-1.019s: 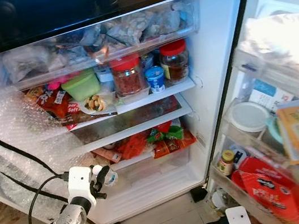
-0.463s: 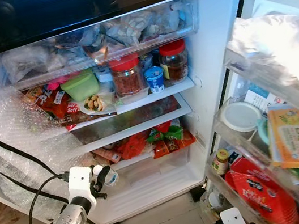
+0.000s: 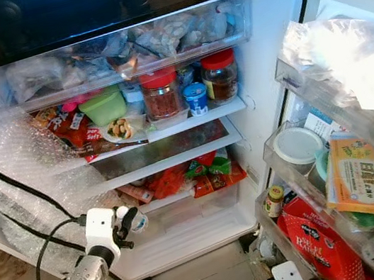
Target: Restocking fridge
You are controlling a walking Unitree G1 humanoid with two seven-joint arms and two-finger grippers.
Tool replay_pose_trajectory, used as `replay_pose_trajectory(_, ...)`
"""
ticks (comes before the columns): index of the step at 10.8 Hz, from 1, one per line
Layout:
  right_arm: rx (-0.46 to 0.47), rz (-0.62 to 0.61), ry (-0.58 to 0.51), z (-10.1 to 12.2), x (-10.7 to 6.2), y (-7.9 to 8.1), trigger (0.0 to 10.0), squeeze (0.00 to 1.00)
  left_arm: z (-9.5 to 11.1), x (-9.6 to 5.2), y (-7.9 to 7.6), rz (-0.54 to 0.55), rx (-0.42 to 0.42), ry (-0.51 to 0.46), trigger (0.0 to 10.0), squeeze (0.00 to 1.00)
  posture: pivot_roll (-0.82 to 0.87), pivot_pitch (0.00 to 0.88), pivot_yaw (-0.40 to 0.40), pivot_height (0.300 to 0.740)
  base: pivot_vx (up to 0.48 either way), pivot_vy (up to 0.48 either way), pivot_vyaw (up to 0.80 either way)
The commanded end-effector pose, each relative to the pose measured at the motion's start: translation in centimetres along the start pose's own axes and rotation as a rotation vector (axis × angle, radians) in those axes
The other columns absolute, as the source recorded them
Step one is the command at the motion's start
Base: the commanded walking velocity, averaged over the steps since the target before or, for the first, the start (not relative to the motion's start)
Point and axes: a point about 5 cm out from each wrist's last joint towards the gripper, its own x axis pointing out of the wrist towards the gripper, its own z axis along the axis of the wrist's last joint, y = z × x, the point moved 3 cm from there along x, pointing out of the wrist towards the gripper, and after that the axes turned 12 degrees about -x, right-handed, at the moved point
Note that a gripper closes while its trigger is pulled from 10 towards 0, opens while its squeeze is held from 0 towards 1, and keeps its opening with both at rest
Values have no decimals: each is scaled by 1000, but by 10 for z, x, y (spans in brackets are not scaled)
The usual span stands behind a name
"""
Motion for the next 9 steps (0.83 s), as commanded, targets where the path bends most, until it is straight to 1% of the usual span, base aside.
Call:
replay_pose_trajectory(1,0,-22,40,-13,0,-9,10000,0,9,1,4,9,-3,-32,10000,0,-90,22,43,740,0,0,0)
replay_pose_trajectory(3,0,-19,43,-14,0,-9,10000,0,8,1,4,9,-4,-33,10000,0,-90,22,43,740,0,0,0)
replay_pose_trajectory(6,12,-1,35,-11,0,-4,10000,0,11,2,1,0,-5,-42,10000,0,-89,20,45,740,0,0,0)
replay_pose_trajectory(7,21,14,31,-10,-1,-3,10000,0,12,2,0,0,-9,-49,10000,0,-88,20,44,740,0,0,0)
replay_pose_trajectory(8,34,45,15,-5,-1,3,10000,0,14,3,0,-3,-13,-55,10000,0,-88,19,45,740,0,0,0)
replay_pose_trajectory(9,36,49,14,-5,-1,4,10000,0,14,3,-1,-5,-12,-56,10000,0,-88,19,45,740,0,0,0)
